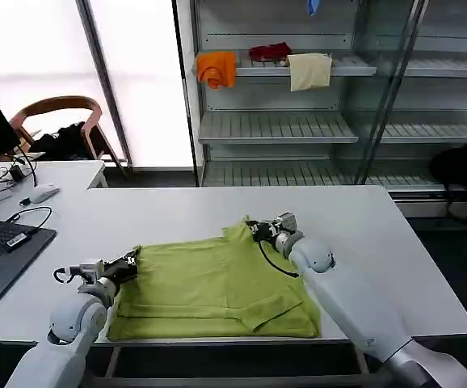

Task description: Fold and organize the clothes.

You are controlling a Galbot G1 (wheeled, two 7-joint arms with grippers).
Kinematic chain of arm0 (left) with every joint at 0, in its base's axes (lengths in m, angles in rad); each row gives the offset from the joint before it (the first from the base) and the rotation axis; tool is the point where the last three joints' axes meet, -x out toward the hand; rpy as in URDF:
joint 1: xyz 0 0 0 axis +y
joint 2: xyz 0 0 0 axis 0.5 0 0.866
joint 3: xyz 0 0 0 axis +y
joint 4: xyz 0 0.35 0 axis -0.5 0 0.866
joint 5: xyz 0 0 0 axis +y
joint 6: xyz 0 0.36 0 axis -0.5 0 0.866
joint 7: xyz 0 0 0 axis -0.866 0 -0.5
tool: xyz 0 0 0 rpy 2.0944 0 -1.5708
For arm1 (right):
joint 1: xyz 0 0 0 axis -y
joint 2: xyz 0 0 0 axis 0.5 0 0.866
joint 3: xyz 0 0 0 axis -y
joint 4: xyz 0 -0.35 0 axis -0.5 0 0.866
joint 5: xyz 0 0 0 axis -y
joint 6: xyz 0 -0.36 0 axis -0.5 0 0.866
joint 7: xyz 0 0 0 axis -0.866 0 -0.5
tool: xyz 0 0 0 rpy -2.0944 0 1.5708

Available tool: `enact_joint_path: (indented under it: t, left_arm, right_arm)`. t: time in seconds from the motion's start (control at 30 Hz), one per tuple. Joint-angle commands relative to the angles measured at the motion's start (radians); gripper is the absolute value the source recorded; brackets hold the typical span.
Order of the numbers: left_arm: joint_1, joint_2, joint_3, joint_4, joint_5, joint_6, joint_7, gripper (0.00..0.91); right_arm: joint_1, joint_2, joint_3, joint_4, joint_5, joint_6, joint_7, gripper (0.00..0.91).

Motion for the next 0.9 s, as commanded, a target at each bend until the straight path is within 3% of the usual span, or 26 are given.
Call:
enact_joint_path:
  t: [0.03, 0.47, 0.73, 0.9]
  left_arm:
    - [0.007, 0.011, -0.01, -0.057, -0.015, -0.039, -0.022, 0.0]
    - [0.232, 0.067, -0.096, -0.29, -0.015, -0.062, -0.017, 0.0]
    - [0.37, 0.067, -0.131, -0.419, 0.003, -0.064, -0.066, 0.0]
    - [0.454, 0.039, -0.142, -0.489, 0.04, -0.047, -0.133, 0.0]
  right_arm:
    - [-0.003, -0.018, 0.002, 0.061, 0.018, 0.007, 0.007, 0.0]
    - [-0.148, -0.167, 0.018, 0.353, 0.079, -0.012, 0.08, 0.0]
    - [-0.293, -0.244, 0.072, 0.535, 0.09, -0.026, 0.126, 0.0]
    - [-0.389, -0.319, 0.142, 0.657, 0.1, -0.023, 0.124, 0.0]
